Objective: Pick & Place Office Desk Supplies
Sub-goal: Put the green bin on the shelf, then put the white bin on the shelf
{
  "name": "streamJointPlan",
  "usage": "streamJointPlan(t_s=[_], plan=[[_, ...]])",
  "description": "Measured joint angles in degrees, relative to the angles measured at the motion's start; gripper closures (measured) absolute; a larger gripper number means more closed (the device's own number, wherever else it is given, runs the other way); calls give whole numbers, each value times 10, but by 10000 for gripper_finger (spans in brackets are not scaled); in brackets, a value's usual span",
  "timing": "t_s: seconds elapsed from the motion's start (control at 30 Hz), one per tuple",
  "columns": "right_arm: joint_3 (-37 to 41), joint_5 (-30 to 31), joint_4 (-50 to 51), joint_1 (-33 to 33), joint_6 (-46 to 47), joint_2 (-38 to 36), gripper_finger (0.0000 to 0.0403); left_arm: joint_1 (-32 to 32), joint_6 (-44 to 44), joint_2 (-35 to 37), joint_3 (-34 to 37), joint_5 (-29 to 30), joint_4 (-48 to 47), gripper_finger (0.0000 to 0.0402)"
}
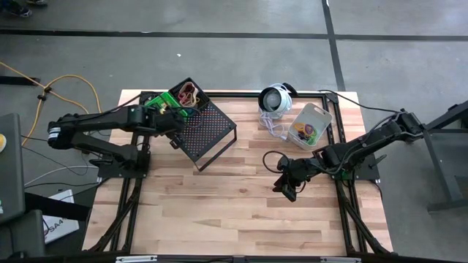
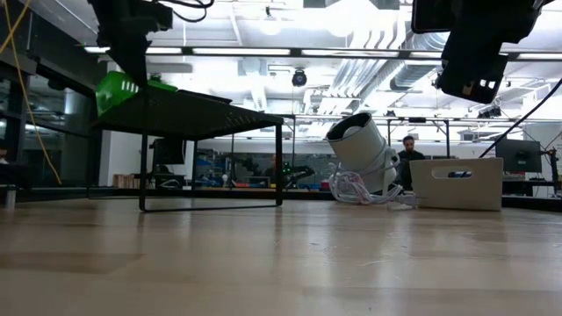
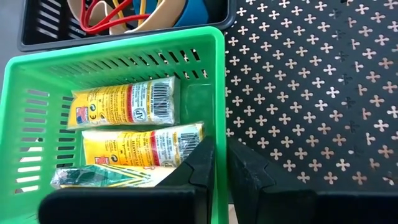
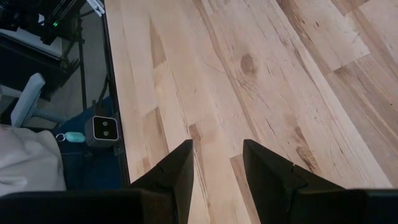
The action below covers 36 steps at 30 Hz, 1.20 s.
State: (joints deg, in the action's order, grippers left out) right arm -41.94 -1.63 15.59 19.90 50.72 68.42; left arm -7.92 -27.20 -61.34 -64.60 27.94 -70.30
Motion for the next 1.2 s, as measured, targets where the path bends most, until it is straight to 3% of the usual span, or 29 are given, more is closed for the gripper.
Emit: streamJointPlan(t_s=[0.43,0.77,1.2], plan=[[0,0,0,0,0,0,275,0,9,5,0,-16,0,366],[0,0,0,0,0,0,275,-2,8,13,0,-24,0,281],[0,0,0,0,0,0,275,-2,26,28,-23,-23,2,273]])
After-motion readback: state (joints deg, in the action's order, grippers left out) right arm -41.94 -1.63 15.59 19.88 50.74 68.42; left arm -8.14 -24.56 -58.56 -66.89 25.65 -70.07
